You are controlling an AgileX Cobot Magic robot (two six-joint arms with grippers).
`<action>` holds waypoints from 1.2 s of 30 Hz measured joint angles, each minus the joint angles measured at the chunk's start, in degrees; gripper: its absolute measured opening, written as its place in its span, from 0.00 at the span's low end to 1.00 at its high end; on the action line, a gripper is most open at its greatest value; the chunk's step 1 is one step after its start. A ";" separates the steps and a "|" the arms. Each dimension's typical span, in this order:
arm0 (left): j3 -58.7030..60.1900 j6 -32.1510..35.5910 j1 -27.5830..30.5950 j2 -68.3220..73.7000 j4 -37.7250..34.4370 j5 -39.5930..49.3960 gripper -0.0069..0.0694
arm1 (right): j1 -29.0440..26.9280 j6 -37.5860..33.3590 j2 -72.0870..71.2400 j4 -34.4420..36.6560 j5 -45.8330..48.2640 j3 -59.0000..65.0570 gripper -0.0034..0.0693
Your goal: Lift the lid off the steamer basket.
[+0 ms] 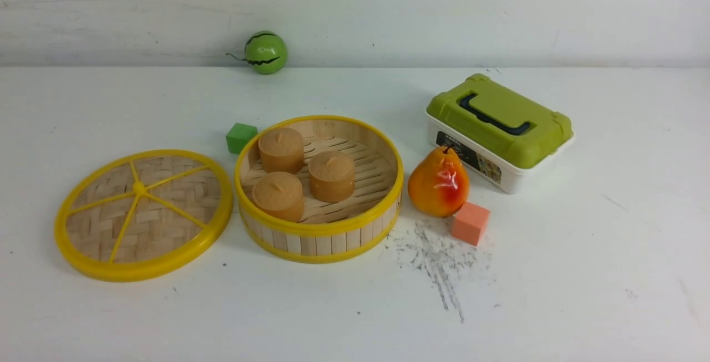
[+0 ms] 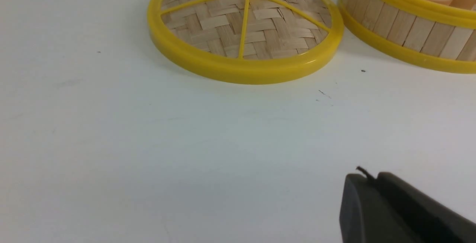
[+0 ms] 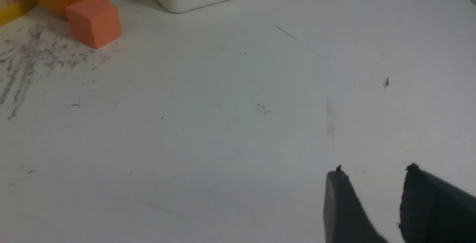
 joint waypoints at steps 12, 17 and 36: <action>0.00 0.00 0.00 0.00 0.00 0.00 0.14 | 0.00 0.00 0.00 0.00 0.00 0.00 0.38; 0.00 0.00 0.00 0.00 0.00 0.00 0.15 | 0.00 0.00 0.00 0.00 0.00 0.00 0.38; 0.00 -0.05 0.00 0.00 0.00 0.00 0.19 | 0.00 0.00 0.00 0.00 0.00 0.00 0.38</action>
